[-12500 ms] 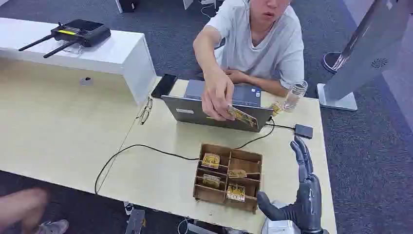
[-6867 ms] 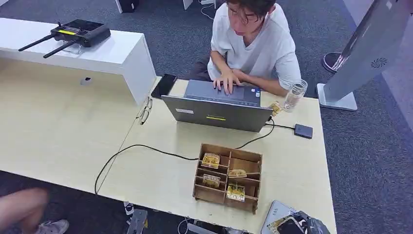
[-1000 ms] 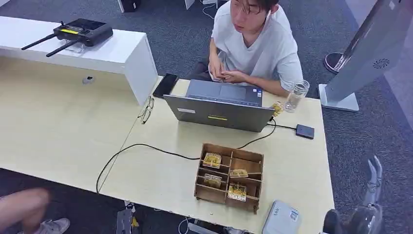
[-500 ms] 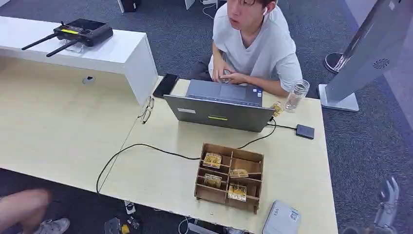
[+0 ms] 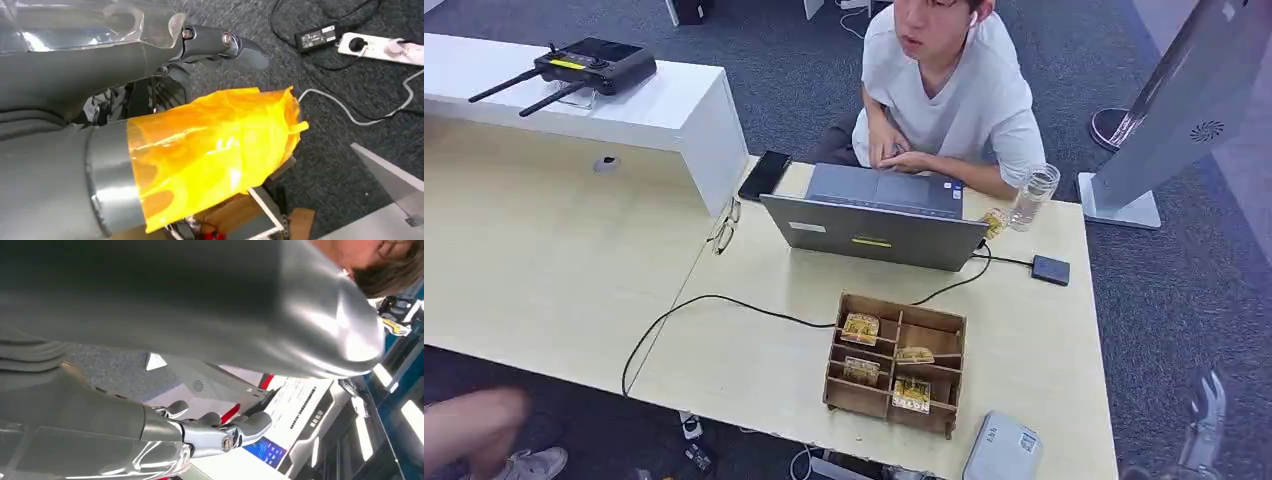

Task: Pass the card to the sensor for recognition and then transmit it.

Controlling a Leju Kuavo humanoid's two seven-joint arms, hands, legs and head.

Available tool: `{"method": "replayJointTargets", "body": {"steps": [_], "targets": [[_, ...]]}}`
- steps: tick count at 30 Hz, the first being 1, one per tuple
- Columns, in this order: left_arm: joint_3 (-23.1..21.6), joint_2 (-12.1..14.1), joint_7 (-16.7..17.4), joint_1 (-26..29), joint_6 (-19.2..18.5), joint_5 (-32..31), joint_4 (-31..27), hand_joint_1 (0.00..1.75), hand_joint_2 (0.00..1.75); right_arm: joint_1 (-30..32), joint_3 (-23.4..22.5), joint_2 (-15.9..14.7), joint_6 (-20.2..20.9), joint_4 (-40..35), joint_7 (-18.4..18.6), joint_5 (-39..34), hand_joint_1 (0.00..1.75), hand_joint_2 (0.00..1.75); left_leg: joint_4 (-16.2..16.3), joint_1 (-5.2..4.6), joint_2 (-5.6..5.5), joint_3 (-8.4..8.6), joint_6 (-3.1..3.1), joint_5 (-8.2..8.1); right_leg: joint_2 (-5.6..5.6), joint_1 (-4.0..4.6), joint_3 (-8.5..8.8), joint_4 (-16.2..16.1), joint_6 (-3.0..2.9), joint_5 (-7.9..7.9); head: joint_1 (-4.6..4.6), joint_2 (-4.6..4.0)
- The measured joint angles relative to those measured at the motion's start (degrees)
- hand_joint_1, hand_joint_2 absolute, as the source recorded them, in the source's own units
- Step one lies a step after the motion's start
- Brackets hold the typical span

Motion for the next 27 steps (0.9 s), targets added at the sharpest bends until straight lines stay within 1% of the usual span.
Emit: {"method": "replayJointTargets", "body": {"steps": [3,12,16,20,27], "targets": [[1.32,0.00,0.90,0.05,-1.45,1.21,0.00,0.00,0.00,-0.12,0.00,0.00,0.00,0.42,0.02,-0.09,0.00,0.00,0.00,0.00,0.00,0.00,0.00,0.00,0.00,0.00,0.00,0.00,0.00,0.00,0.00,0.00],[2.91,0.00,1.80,0.18,-2.19,1.76,0.00,0.00,0.00,-0.64,0.02,0.00,0.00,1.66,0.13,-0.20,0.00,0.00,0.00,0.00,0.00,0.00,0.00,0.00,0.00,0.00,0.01,0.00,0.00,0.00,0.00,0.00],[4.01,0.00,3.70,0.20,-4.73,3.68,0.00,0.00,0.00,-1.06,0.18,0.00,0.00,2.21,0.26,-0.87,0.00,0.00,0.00,0.00,0.00,0.00,0.00,0.00,0.00,0.00,0.01,0.00,0.00,0.00,0.00,0.00],[4.49,0.00,4.40,0.28,-6.17,4.33,0.00,0.00,0.00,-1.29,0.28,0.00,0.00,2.73,0.28,-1.29,0.00,0.00,0.00,0.00,0.00,0.00,0.00,0.00,-0.01,0.00,0.01,0.00,0.00,0.00,0.00,0.00],[4.62,0.00,4.57,0.31,-6.54,3.72,0.00,0.00,0.00,-1.27,0.28,0.00,0.00,2.97,0.26,-1.36,0.00,0.00,0.00,0.00,0.00,0.00,0.00,0.00,0.00,0.00,0.00,0.00,0.00,0.00,0.00,0.00]]}}
